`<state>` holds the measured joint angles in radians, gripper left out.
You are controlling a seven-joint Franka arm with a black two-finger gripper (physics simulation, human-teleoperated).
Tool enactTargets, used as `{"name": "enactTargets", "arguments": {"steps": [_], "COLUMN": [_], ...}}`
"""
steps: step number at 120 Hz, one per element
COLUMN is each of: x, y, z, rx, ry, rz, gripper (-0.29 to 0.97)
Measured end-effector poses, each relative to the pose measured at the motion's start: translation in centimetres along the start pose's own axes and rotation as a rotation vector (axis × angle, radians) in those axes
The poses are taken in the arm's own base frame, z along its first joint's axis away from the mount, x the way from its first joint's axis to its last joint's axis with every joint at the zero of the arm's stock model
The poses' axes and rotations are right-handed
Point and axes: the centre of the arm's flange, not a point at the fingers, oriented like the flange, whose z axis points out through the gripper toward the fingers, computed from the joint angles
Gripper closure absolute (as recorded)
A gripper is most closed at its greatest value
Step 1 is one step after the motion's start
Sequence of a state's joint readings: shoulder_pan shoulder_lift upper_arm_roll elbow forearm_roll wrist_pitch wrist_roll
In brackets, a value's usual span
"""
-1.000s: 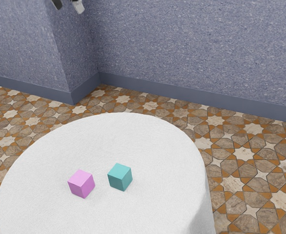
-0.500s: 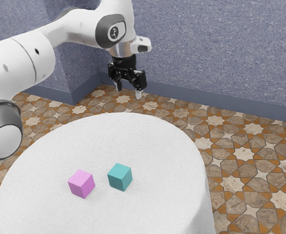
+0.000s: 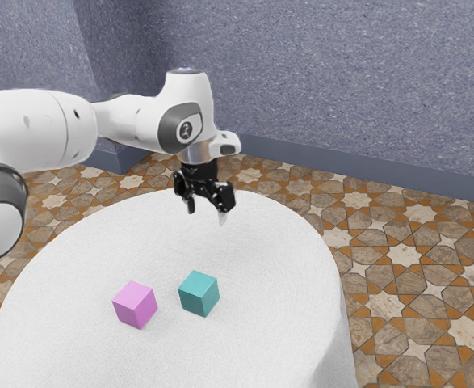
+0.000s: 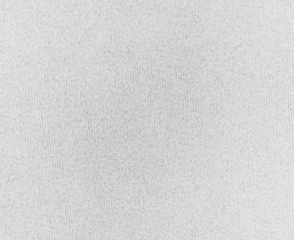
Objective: Pick up the blue block with one arm, and put the blue block on the pink block with one arm
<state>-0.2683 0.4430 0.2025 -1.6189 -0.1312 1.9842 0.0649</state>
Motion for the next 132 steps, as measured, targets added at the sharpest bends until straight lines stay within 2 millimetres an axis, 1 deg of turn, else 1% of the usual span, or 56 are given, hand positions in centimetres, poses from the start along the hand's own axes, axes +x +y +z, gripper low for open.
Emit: {"name": "enactTargets", "arguments": {"steps": [31,43,54,58,72,89,96,117,132], "x": [-3.2,-3.9,-4.0,-4.3,-5.6,-6.1,-6.0,-5.9,-5.9], "y": [-0.1,0.5,1.3,1.5,1.5,1.5,1.6,2.3,3.8], "z": [4.6,5.5,5.6,5.9,7.5,8.9,9.1,8.9,8.8], "rx": [0.010,0.024,0.041,0.044,0.051,0.057,0.059,0.057,0.010], "ry": [0.083,0.119,0.155,0.159,0.163,0.166,0.169,0.194,0.207], "rz": [-0.003,0.019,0.049,0.055,0.065,0.071,0.074,0.085,0.055], "gripper": [0.02,0.02,0.02,0.02,0.02,0.02,0.02,0.02,0.02]}}
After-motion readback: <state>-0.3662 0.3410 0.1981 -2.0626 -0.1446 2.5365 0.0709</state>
